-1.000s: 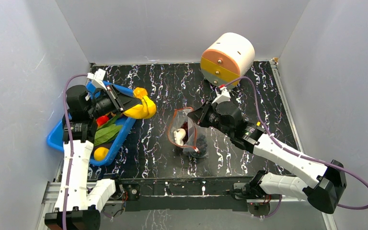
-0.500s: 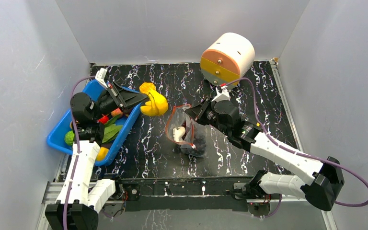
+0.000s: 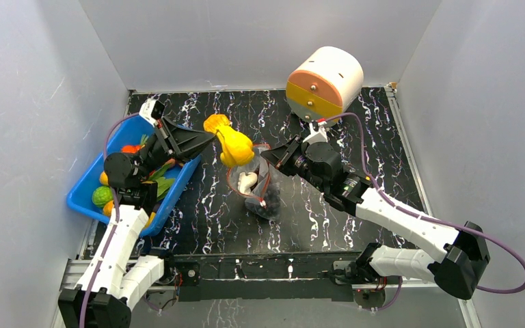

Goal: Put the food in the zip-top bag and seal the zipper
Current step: Place the fake fruit in the zipper food storage bag.

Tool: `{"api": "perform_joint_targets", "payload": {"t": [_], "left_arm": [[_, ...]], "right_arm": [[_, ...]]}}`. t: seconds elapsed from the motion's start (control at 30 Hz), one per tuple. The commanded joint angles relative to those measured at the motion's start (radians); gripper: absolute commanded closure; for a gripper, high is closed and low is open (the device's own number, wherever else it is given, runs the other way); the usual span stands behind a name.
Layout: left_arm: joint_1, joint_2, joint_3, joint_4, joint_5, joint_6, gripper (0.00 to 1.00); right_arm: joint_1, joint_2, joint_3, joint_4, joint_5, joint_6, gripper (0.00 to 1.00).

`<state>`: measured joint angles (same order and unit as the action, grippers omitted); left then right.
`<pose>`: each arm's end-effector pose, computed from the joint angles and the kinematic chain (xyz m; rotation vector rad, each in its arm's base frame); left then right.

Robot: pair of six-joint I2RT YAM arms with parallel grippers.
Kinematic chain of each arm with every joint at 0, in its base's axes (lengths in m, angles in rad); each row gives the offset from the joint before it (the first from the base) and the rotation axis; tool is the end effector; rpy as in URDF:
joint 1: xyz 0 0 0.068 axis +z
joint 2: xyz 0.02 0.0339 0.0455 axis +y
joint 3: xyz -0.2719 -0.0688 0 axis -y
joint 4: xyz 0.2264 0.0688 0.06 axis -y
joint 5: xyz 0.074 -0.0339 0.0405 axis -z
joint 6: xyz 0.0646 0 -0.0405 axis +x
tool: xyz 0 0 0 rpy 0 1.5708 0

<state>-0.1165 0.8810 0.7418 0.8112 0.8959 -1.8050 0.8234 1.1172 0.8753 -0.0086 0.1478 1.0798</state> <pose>0.1620 -0.0697 0.4224 -0.0885 1.4566 -2.0414 0.1896 0.1906 0.3277 0.3680 1.9596 1.1729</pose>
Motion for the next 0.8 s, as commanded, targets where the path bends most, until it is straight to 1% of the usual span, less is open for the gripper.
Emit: {"api": "perform_joint_targets", "payload": {"t": [0.0,0.13,0.27,0.43,0.5,0.67,0.77], "left_arm": [[-0.023,-0.039,-0.039,0.104,-0.082,-0.106,1.0],[-0.041,-0.053,-0.099,0.085,-0.111,-0.126,1.0],[-0.066,-0.043,-0.166,0.118,-0.127,-0.172,1.0],[-0.091,0.014,-0.251,0.273,-0.143,-0.247,1.0],[-0.104,0.031,-0.267,0.298,-0.15,-0.243,1.0],[-0.144,0.056,-0.304,0.295,-0.165,-0.221,1.0],[-0.152,0.056,-0.291,0.216,-0.146,-0.156,1.0]], "right_arm": [[0.002,-0.027,0.045,0.146,0.008,0.051,1.0],[0.0,-0.041,0.038,0.154,0.013,0.064,1.0],[0.0,-0.043,0.046,0.148,0.025,0.066,1.0],[0.0,-0.037,0.055,0.151,0.011,0.068,1.0],[0.0,-0.036,0.052,0.155,0.006,0.074,1.0],[0.0,-0.034,0.047,0.166,-0.002,0.083,1.0],[0.0,-0.032,0.052,0.171,-0.017,0.081,1.0]]}}
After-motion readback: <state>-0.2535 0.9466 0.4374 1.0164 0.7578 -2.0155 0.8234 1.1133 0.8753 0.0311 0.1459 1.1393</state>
